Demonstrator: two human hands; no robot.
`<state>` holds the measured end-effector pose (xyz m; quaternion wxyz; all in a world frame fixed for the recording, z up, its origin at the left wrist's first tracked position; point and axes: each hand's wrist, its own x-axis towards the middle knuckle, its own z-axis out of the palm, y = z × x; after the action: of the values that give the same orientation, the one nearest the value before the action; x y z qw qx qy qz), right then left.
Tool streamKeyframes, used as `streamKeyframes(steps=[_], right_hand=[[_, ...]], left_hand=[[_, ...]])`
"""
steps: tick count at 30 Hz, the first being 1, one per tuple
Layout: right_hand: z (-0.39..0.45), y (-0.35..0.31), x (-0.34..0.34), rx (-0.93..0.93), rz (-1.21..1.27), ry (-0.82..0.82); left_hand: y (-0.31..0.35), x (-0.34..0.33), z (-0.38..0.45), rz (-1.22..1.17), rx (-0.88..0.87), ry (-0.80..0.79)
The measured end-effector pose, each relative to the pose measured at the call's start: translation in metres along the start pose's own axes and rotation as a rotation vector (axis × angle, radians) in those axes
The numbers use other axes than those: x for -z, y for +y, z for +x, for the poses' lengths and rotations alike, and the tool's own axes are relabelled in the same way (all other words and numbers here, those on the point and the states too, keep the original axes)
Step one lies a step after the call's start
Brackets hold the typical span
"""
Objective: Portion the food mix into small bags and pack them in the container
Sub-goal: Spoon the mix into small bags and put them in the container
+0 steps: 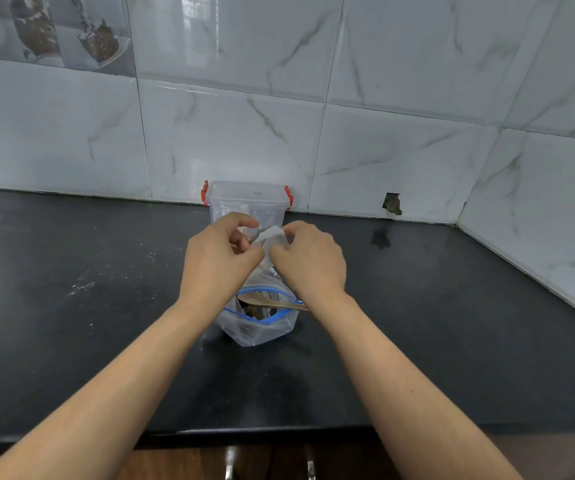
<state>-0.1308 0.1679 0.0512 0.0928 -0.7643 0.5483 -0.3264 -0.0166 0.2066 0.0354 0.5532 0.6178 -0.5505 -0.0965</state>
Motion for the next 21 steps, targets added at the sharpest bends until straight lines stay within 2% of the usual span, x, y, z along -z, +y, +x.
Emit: streamKeyframes(steps=[6,9,12,14,16,18,21], right_hand=[[0.016,0.001,-0.001,-0.023,0.014,0.028],[0.021,0.001,0.007,0.026,0.053,-0.045],[0.020,-0.006,0.017,0.027,0.190,-0.181],[0.020,-0.009,0.019,0.039,0.315,-0.239],[0.020,-0.013,0.018,0.063,0.360,-0.259],[0.022,-0.016,0.016,0.098,0.236,-0.243],[0.020,-0.020,0.014,0.186,-0.154,-0.094]], left_hand=[[-0.002,0.001,0.001,0.033,-0.133,0.027],[-0.012,0.008,0.005,0.026,-0.219,-0.143],[-0.021,0.008,0.009,0.249,-0.319,-0.279],[-0.020,0.003,0.010,0.354,-0.355,-0.235],[-0.013,-0.002,0.011,0.309,-0.329,-0.140],[-0.009,-0.004,0.011,0.292,-0.355,-0.065],[-0.008,0.000,0.008,0.357,-0.364,-0.014]])
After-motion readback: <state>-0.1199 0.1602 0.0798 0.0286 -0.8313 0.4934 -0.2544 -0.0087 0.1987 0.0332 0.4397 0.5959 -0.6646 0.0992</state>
